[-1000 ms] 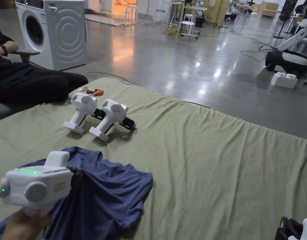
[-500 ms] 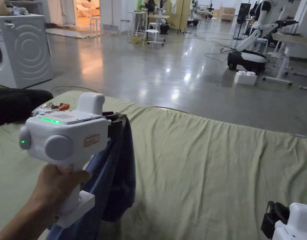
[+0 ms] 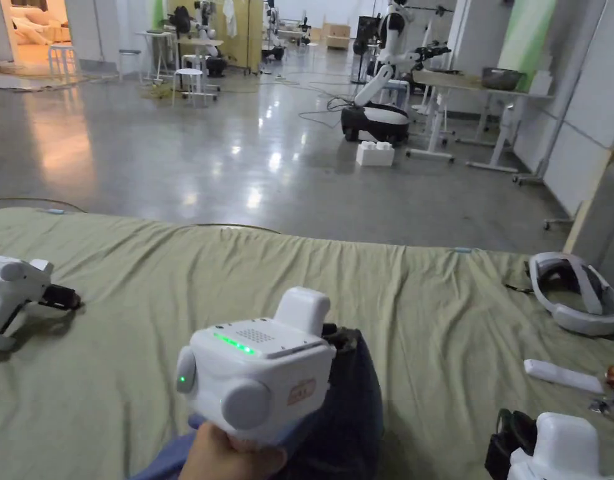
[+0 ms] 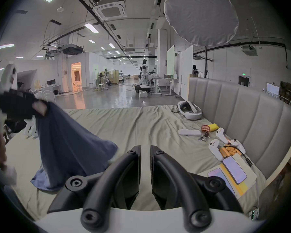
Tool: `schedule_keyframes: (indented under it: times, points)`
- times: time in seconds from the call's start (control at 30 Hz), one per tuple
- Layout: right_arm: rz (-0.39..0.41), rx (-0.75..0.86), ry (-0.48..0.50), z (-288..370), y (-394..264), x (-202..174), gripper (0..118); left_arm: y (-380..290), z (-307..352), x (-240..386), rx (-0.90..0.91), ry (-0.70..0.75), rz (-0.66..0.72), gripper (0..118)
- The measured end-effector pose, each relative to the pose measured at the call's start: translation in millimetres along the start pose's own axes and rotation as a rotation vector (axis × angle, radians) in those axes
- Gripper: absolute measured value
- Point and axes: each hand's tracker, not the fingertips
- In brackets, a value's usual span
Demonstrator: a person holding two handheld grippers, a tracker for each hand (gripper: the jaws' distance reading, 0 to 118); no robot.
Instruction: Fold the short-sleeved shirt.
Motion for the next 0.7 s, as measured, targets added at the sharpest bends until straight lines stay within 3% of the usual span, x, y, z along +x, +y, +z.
schedule_keyframes:
  times: [0.27,0.3,0.33,0.37,0.5,0.7]
  points:
    - [-0.017,-0.065,-0.038,2,-22,23,14,-89,-29,47,-0.151,-0.071,-0.024,9]
    - [-0.021,-0.073,-0.037,2,-24,22,14,-96,-28,49,-0.159,-0.072,-0.021,18]
    - [-0.024,-0.076,-0.033,1,-25,21,14,-101,-25,51,-0.165,-0.077,-0.022,35]
    - [-0.026,-0.079,-0.027,0,-27,19,14,-105,-22,52,-0.176,-0.083,-0.025,70]
    - [-0.014,-0.075,-0.003,-3,-23,7,14,-98,-4,48,-0.166,-0.093,-0.038,71]
    - [0.001,0.009,0.035,1,0,-20,14,-76,46,19,0.039,0.158,-0.061,71]
